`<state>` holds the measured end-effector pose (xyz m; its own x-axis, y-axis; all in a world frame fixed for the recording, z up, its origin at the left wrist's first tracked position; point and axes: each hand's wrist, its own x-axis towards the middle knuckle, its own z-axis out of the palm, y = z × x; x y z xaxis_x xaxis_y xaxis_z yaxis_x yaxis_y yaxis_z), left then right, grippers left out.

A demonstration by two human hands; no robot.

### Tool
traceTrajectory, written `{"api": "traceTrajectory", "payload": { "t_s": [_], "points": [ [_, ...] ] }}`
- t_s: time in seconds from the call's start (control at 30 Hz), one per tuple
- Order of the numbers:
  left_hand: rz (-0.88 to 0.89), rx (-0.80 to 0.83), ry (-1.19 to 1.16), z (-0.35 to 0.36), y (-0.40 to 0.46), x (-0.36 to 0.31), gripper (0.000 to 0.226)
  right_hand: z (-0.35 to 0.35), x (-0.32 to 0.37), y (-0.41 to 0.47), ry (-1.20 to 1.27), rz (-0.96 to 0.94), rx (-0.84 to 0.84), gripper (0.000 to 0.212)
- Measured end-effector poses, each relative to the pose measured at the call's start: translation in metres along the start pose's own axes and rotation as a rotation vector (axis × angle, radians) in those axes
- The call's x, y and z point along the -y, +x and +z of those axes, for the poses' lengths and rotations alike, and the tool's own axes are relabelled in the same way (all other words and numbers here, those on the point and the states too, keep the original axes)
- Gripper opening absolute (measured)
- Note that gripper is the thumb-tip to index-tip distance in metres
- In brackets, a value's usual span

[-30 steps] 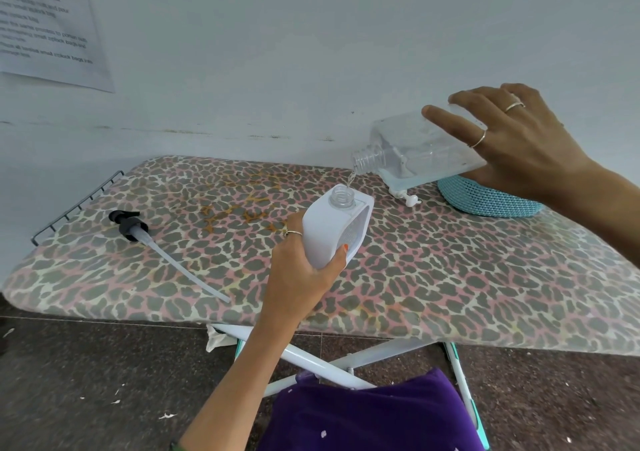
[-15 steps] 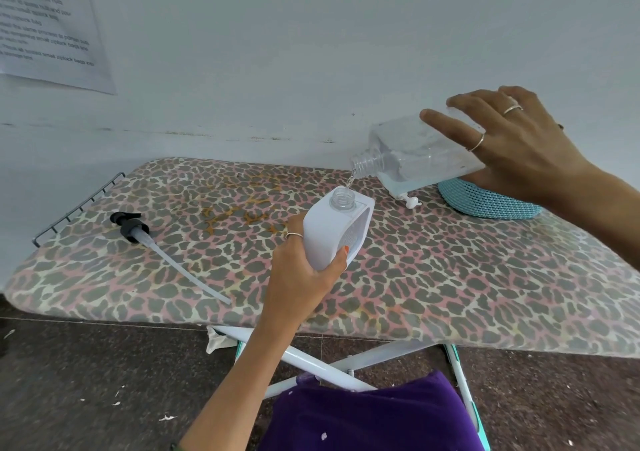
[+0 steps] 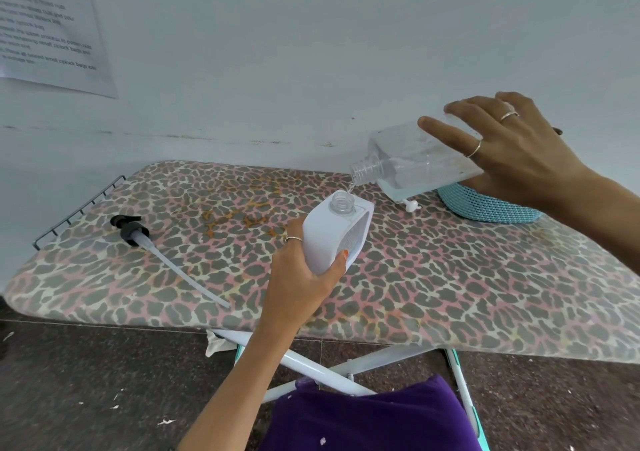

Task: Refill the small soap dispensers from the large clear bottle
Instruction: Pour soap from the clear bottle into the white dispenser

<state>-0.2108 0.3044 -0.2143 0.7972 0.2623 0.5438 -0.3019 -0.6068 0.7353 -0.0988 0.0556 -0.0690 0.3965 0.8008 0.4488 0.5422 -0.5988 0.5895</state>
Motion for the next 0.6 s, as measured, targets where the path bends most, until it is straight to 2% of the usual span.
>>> {"api": "traceTrajectory", "payload": {
  "t_s": [0.6],
  "points": [
    [0.017,-0.005,-0.026,0.0005,0.0006,0.002,0.061,-0.0023,-0.0017,0.0036,-0.021,-0.004,0.019,0.106]
  ]
}}
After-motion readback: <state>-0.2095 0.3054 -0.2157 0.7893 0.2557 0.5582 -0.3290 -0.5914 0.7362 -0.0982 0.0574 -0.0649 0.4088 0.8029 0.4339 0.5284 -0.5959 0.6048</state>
